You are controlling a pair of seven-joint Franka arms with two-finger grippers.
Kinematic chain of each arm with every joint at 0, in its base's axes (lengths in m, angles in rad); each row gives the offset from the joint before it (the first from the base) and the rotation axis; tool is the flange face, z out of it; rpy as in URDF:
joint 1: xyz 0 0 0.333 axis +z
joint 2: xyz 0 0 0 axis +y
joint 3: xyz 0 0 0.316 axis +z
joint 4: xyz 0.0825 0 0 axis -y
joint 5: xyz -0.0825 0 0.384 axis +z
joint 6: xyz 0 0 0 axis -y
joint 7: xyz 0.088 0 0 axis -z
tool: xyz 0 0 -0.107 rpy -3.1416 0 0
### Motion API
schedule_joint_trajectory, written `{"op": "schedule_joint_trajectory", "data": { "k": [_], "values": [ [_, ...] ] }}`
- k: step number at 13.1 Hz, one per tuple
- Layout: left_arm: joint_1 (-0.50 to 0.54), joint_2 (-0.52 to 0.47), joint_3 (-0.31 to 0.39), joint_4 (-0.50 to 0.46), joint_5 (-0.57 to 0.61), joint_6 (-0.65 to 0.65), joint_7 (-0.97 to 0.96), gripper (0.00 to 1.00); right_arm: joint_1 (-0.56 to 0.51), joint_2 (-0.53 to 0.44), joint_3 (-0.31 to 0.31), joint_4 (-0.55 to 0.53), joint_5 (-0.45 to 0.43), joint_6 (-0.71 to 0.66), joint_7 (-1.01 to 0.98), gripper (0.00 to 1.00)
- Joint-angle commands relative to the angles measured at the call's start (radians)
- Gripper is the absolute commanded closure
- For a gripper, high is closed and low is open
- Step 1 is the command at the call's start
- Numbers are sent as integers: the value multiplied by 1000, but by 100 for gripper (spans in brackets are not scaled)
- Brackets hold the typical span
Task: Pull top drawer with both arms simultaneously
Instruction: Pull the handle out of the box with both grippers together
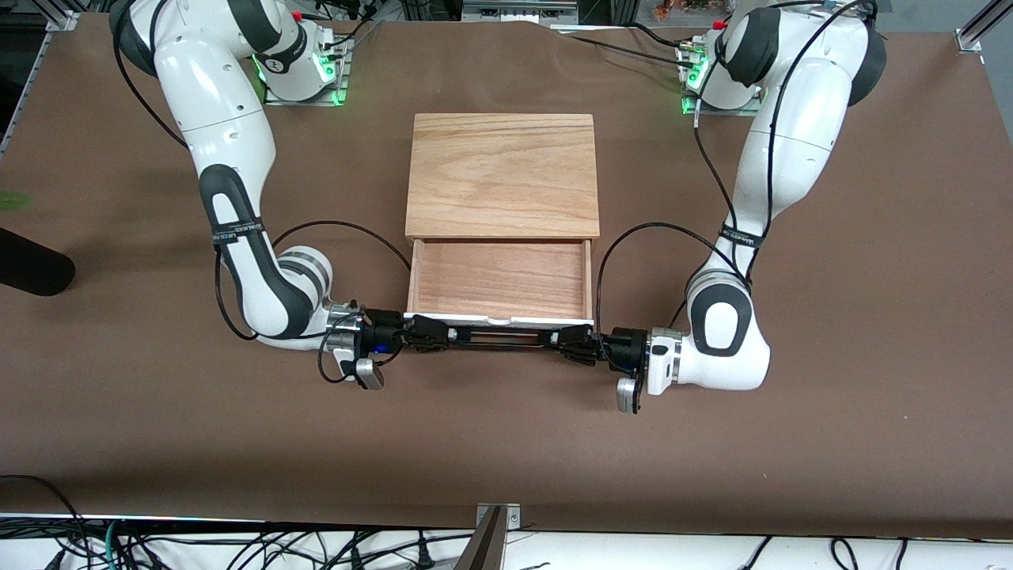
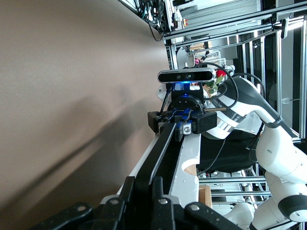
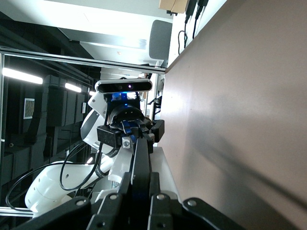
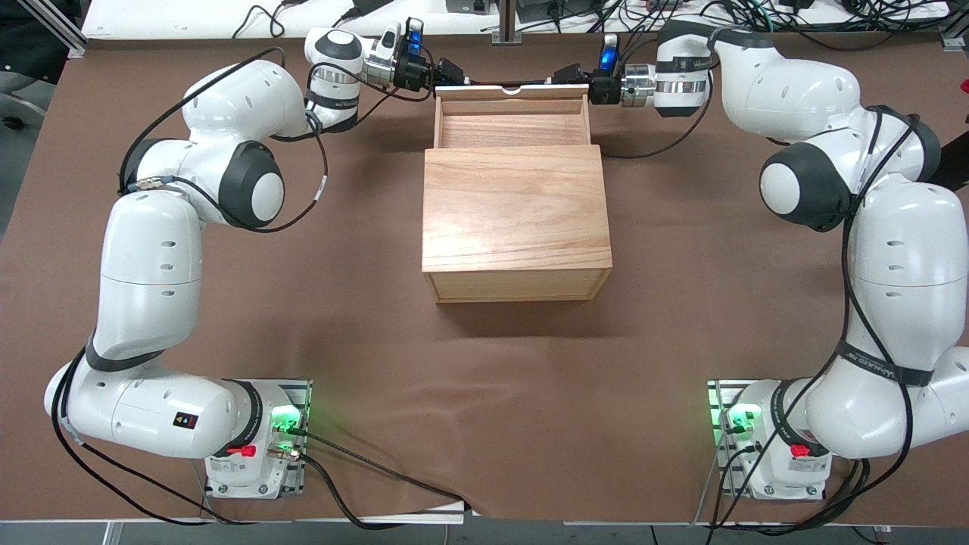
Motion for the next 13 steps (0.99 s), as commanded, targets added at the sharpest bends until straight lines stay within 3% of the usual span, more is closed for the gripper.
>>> {"op": "schedule_joint_trajectory", "data": {
  "k": [1, 2, 3, 5, 11, 12, 13],
  "values": [
    [15, 14, 34, 31, 16, 20, -9, 66, -13, 16, 1, 37, 35, 62, 0, 88],
    [14, 14, 34, 29, 16, 20, -9, 60, -11, 14, 1, 37, 31, 62, -3, 33],
    [14, 14, 34, 29, 16, 20, -9, 57, 0, 14, 1, 37, 30, 69, -34, 0],
    [14, 12, 33, 28, 16, 18, -9, 39, 1, 11, -1, 37, 29, 89, -51, 0],
    [15, 6, 34, 26, 16, 18, -10, 33, 0, -12, -1, 40, -18, 83, -30, 0],
    [15, 3, 34, 26, 19, 17, -12, 29, -5, -15, -1, 42, -57, 82, -10, 0],
    [17, -1, 34, 25, 28, 11, -12, 15, -6, -35, -2, 42, -113, 82, 54, 0]
  ]
}}
